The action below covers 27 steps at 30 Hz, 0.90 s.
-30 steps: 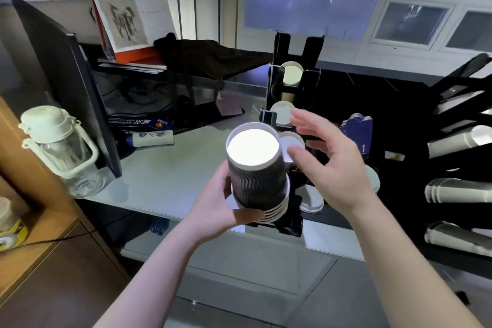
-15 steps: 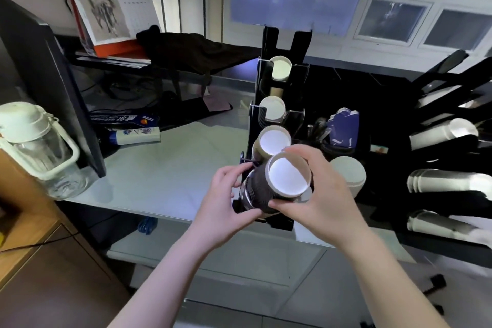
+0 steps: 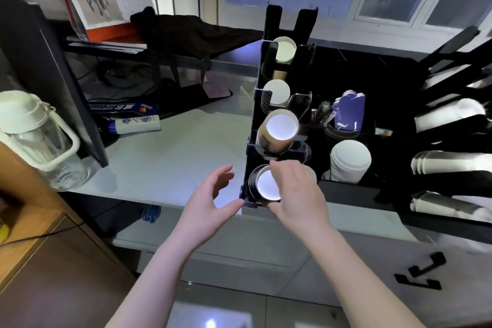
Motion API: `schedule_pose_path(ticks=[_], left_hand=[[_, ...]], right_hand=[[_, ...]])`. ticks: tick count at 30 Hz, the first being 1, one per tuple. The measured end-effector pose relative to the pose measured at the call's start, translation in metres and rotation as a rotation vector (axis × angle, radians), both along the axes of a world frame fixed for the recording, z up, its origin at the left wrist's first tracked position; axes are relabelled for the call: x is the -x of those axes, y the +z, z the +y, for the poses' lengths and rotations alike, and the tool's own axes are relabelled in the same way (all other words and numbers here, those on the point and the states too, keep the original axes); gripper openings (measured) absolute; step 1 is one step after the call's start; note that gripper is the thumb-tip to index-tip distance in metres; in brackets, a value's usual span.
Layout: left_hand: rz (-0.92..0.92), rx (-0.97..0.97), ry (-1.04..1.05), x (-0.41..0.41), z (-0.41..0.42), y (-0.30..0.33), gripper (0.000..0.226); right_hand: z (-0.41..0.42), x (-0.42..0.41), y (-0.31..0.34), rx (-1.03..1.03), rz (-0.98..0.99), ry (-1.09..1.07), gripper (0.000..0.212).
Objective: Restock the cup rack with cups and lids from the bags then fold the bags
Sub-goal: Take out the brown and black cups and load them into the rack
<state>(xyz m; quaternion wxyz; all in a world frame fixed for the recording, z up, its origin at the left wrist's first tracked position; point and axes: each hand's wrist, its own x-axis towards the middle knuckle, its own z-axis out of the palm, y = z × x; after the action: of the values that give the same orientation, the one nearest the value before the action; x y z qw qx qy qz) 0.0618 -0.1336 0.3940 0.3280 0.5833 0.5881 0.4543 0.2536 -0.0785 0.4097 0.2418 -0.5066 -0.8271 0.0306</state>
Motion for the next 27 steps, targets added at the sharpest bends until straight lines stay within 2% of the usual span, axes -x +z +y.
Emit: schedule_pose_path(ticks=[2,9,14,17,21,27], left_hand=[[-0.012,-0.025,0.006,0.003,-0.002,0.002,0.059],[-0.062,-0.129,-0.033,0.003,-0.012,0.022,0.048],[-0.112,-0.217,-0.15,-0.013,-0.015,0.044,0.043],[-0.148,-0.258,-0.238,-0.034,-0.011,0.053,0.044],[-0.159,-0.258,-0.38,-0.073,-0.008,0.059,0.045],[-0.029,-0.215,-0.573,-0.151,-0.005,0.062,0.048]], right_hand=[[-0.003,0.003,-0.001,0.017,-0.015,-0.022,0.071],[-0.021,-0.002,0.008,0.107,0.145,0.009,0.064],[-0.051,-0.017,0.014,0.075,0.45,-0.13,0.049],[-0.068,-0.037,0.019,0.137,0.633,-0.165,0.045],[-0.085,-0.077,0.028,0.177,0.762,-0.237,0.038],[-0.11,-0.157,0.03,0.152,0.869,-0.354,0.037]])
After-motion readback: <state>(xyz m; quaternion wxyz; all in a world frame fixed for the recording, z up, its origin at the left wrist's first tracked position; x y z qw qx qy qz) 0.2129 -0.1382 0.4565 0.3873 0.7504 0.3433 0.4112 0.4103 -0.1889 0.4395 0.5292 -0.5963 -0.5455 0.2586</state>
